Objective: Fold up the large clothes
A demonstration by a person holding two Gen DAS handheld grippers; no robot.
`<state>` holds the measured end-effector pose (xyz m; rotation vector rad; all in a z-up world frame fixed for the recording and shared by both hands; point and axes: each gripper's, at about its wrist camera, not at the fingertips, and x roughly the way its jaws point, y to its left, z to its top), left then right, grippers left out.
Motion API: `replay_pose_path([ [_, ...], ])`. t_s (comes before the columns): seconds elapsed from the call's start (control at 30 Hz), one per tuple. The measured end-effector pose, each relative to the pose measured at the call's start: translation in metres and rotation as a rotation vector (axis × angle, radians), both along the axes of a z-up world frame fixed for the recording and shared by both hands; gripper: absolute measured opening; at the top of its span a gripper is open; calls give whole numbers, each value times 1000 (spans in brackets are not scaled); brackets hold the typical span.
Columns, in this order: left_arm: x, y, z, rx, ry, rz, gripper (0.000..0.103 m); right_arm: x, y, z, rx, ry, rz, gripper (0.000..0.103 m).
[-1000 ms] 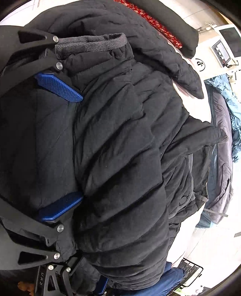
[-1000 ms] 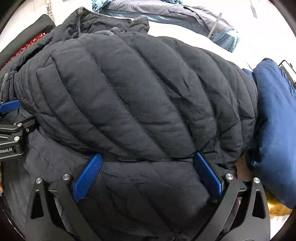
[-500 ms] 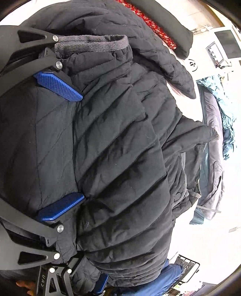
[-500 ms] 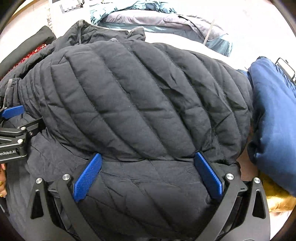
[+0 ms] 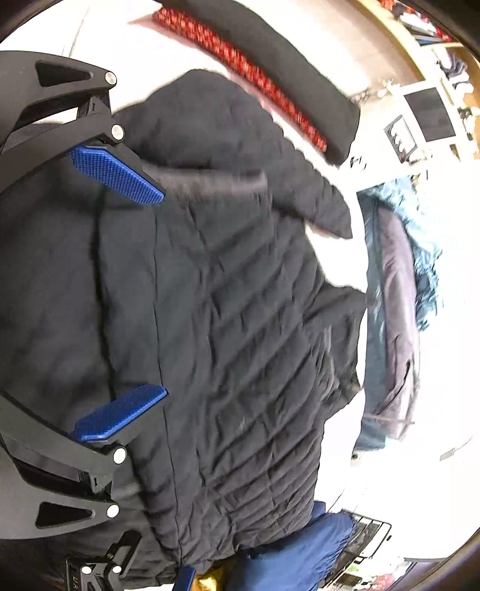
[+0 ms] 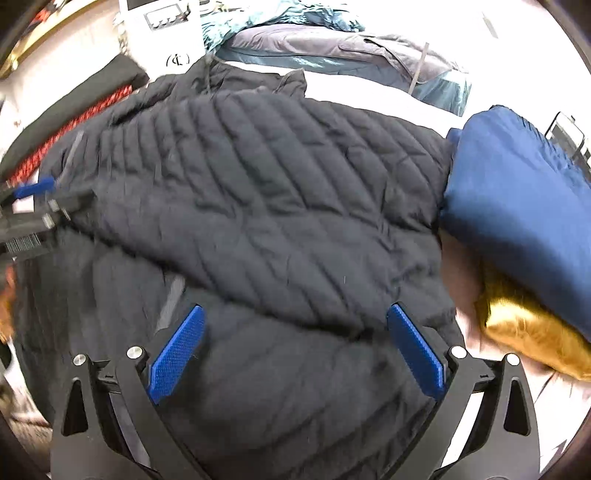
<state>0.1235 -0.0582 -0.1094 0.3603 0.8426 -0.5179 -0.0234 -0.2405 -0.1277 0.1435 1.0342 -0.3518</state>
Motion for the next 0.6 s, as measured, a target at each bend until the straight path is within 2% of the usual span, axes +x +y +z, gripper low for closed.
replay_pose_path([
  [0.07, 9, 12, 5, -8, -11, 32, 97, -3, 4, -8, -2, 26, 9, 98],
  [0.17, 39, 21, 17, -9, -24, 80, 97, 2, 2, -19, 61, 68, 16, 98],
  [0.27, 84, 10, 28, 44, -53, 103, 97, 1, -1, -22, 78, 61, 3, 98],
  [0.4, 141, -25, 20, 173, -64, 112, 95, 3, -4, -27, 77, 78, 10, 98],
  [0.57, 206, -75, -16, 373, -32, 113, 95, 5, -1, -35, 64, 96, 18, 98],
  [0.6, 219, -85, -27, 434, -15, 115, 92, 5, -1, -36, 65, 98, 19, 98],
])
